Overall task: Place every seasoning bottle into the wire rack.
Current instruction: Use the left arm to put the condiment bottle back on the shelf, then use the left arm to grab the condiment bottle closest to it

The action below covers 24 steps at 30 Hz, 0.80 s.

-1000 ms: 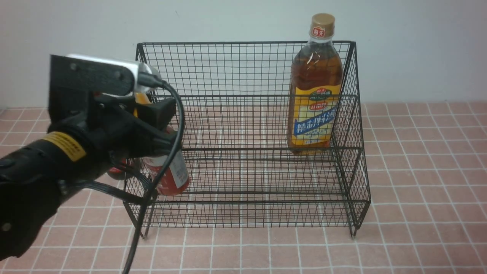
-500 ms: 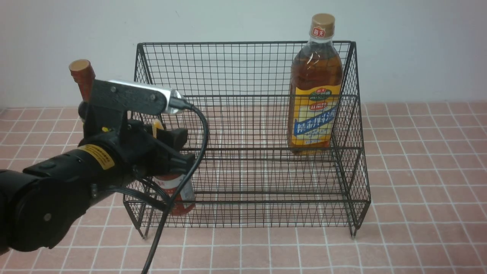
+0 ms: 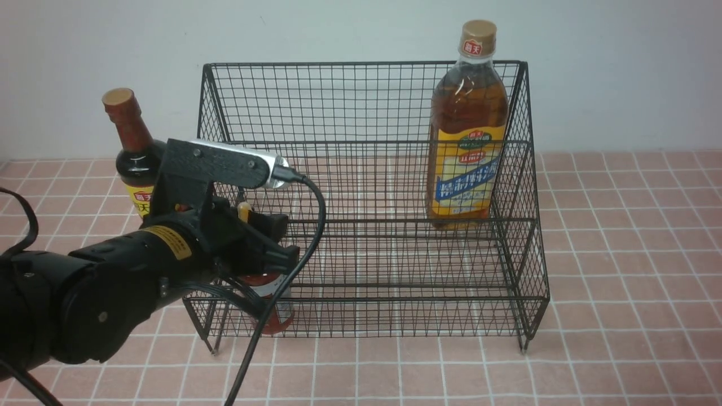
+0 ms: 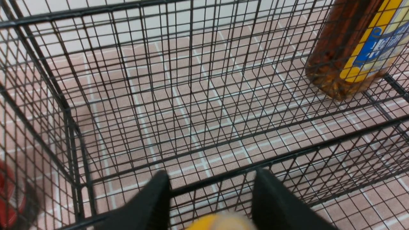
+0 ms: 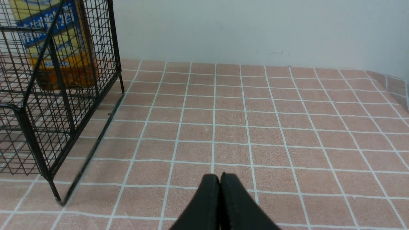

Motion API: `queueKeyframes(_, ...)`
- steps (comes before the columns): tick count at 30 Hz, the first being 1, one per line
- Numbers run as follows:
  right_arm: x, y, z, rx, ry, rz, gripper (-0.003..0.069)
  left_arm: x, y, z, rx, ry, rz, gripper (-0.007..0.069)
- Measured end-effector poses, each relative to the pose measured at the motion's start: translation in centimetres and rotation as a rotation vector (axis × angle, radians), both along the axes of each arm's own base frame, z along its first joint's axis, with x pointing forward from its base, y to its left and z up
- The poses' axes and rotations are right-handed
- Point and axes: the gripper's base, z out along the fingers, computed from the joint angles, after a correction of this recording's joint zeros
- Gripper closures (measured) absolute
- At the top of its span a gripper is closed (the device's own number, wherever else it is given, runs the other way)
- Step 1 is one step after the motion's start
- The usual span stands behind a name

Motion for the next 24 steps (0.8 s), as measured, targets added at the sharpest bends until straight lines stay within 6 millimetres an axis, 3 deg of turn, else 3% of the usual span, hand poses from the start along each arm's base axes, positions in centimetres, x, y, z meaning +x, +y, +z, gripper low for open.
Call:
queueKeyframes(3, 0.0, 0.0, 0.0, 0.0, 0.0, 0.0, 0.0673, -0.2, 0.1, 0.6, -0.008, -0.017, 0.0, 0.0225)
queueKeyframes(6, 0.0, 0.0, 0.0, 0.0, 0.0, 0.0, 0.0673, -1.1, 0.5, 2.6, -0.029, -0.089, -0.006, 0.0178)
queueKeyframes(13, 0.0, 0.0, 0.0, 0.0, 0.0, 0.0, 0.0673, -3.1, 2.2, 6.6, -0.09, -0.238, 0.018, 0.0208)
queueKeyframes(17, 0.0, 0.0, 0.0, 0.0, 0.0, 0.0, 0.0673, -3.1, 5.5, 8.3, -0.103, -0.319, 0.149, 0.0303)
queueKeyframes(24, 0.0, 0.0, 0.0, 0.0, 0.0, 0.0, 0.0673, -2.4, 11.1, 8.5, -0.065, -0.342, 0.393, 0.0533)
